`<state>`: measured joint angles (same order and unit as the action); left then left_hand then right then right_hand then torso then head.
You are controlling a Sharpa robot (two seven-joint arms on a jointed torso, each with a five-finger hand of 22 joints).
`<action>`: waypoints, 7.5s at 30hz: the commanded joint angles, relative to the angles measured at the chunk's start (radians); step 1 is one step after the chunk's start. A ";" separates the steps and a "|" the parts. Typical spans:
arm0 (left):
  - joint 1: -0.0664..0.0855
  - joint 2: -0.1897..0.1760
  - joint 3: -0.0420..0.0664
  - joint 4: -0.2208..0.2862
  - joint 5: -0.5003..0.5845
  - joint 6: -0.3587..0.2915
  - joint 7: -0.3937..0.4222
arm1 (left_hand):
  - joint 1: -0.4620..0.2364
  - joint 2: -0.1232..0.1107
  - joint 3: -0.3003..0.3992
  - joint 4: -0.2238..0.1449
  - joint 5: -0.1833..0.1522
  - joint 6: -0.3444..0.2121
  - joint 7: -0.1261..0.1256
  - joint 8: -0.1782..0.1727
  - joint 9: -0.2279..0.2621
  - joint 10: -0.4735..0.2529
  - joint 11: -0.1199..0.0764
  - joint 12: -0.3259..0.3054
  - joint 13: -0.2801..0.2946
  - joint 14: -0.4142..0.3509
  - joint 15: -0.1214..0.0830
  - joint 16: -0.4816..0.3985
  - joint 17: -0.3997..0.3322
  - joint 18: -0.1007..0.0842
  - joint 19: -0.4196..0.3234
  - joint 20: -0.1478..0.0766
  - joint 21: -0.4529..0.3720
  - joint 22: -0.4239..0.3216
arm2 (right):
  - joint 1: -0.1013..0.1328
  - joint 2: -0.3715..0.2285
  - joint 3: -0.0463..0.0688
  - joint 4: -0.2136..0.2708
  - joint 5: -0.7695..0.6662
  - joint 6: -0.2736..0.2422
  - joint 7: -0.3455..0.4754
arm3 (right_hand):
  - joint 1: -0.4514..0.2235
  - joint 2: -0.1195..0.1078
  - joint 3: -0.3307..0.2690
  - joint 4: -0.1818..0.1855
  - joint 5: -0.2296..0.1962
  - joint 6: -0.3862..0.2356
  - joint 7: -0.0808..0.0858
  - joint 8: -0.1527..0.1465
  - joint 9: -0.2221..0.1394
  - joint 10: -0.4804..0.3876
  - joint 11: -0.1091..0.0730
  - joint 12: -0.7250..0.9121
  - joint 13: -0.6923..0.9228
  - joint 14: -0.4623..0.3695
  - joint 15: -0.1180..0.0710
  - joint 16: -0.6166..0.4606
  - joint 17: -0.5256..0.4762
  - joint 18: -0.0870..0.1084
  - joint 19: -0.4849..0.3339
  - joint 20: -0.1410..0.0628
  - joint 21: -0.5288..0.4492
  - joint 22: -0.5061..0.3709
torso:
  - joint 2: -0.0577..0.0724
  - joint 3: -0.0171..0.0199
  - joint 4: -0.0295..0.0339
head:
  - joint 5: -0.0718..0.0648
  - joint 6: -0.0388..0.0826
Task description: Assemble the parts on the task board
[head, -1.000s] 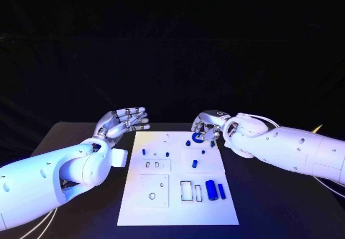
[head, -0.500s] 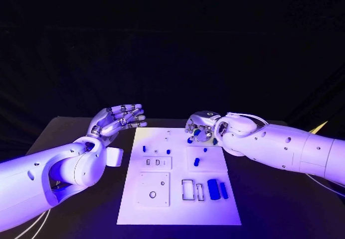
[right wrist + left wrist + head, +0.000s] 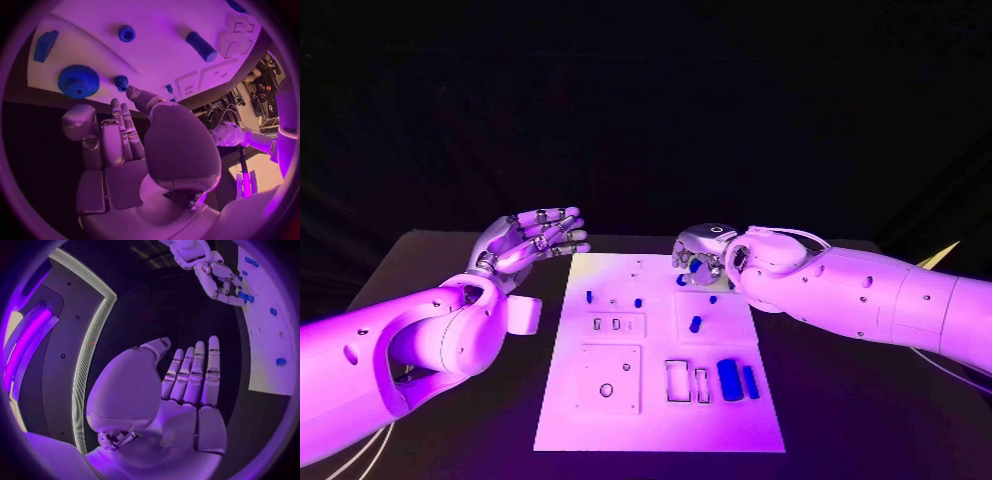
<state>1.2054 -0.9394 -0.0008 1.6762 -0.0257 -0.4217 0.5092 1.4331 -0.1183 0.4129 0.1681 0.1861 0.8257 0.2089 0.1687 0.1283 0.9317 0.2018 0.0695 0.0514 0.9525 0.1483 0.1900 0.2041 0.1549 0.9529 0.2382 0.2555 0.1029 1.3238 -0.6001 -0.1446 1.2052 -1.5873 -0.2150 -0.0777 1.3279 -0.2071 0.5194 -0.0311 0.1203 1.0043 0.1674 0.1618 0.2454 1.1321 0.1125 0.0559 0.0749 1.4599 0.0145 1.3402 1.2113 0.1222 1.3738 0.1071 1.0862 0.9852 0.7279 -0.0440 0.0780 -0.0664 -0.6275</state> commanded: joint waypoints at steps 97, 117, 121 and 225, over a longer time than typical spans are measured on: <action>0.026 0.006 0.002 0.011 -0.001 0.002 -0.006 | -0.013 -0.021 0.023 -0.013 0.017 0.005 0.028 0.013 0.012 0.015 -0.008 -0.005 0.013 0.000 -0.001 0.013 0.020 0.026 0.028 -0.002 0.022 0.018 | -0.030 0.209 0.006 -0.182 -0.006 -0.239 -0.046 | -0.005 0.058 0.132 -0.019 0.017 0.057 -0.037 0.107 0.171 0.143 -0.052 0.013 0.080 0.055 -0.032 0.073 0.040 -0.066 0.084 -0.023 0.288 0.339 | 0.045 -0.0115 0.0240 | 0.003 0.022; 0.032 0.000 0.002 0.009 -0.001 0.000 -0.007 | -0.013 -0.021 0.023 -0.013 0.017 0.005 0.028 0.013 0.012 0.015 -0.008 -0.005 0.013 0.000 -0.001 0.013 0.020 0.026 0.028 -0.002 0.022 0.018 | -0.030 0.192 0.006 -0.171 0.018 -0.239 -0.026 | 0.036 0.010 -0.118 0.047 0.025 -0.152 -0.026 -0.040 0.137 -0.220 0.019 0.035 -0.009 -0.039 0.025 -0.083 -0.249 0.014 -0.104 0.030 -0.080 -0.035 | 0.044 -0.0102 0.0220 | 0.007 0.024; 0.032 -0.007 0.002 0.010 -0.001 -0.001 -0.007 | -0.013 -0.021 0.023 -0.013 0.017 0.005 0.028 0.013 0.012 0.015 -0.008 -0.005 0.013 0.000 -0.001 0.013 0.020 0.026 0.028 -0.002 0.022 0.018 | -0.026 0.138 0.006 -0.105 0.021 -0.252 -0.032 | 0.052 0.015 -0.131 0.059 0.025 -0.142 -0.027 -0.040 0.136 -0.213 0.016 0.046 -0.007 -0.037 0.023 -0.083 -0.252 0.014 -0.098 0.029 -0.083 -0.035 | 0.046 -0.0084 0.0172 | 0.008 0.028; 0.032 -0.012 0.001 -0.019 0.000 0.010 -0.015 | -0.015 -0.020 0.025 -0.018 0.016 0.007 0.027 0.013 0.012 0.017 -0.008 -0.005 0.013 -0.003 -0.001 0.011 0.032 0.025 0.025 -0.003 0.029 0.021 | -0.025 -0.052 0.022 0.015 0.234 -0.209 -0.167 | 0.117 0.029 -0.139 0.271 0.023 -0.069 -0.037 0.158 0.163 0.328 -0.064 1.400 1.354 0.106 -0.036 0.223 0.336 -0.108 0.171 -0.023 0.436 0.541 | 0.040 0.0064 -0.0172 | 0.020 0.017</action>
<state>1.2360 -0.9537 -0.0006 1.6566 -0.0255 -0.4155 0.4939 1.4267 -0.1247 0.4128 0.1678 0.1861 0.8257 0.2089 0.1687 0.1283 0.9317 0.2018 0.0695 0.0514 0.9524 0.1483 0.1899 0.2186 0.1550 0.9529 0.2382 0.2632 0.1056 1.2993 -0.6516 -0.1222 1.2126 -1.3431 -0.4128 -0.2420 1.4671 -0.1780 0.3017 0.2412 0.1276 0.8693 0.1353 0.3031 0.3832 1.4320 0.0567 1.4348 1.2902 1.4628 -0.0079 1.5458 1.2960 0.0442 1.4593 0.0927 1.4930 1.2954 0.7682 -0.0371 0.0602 -0.0476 -0.6119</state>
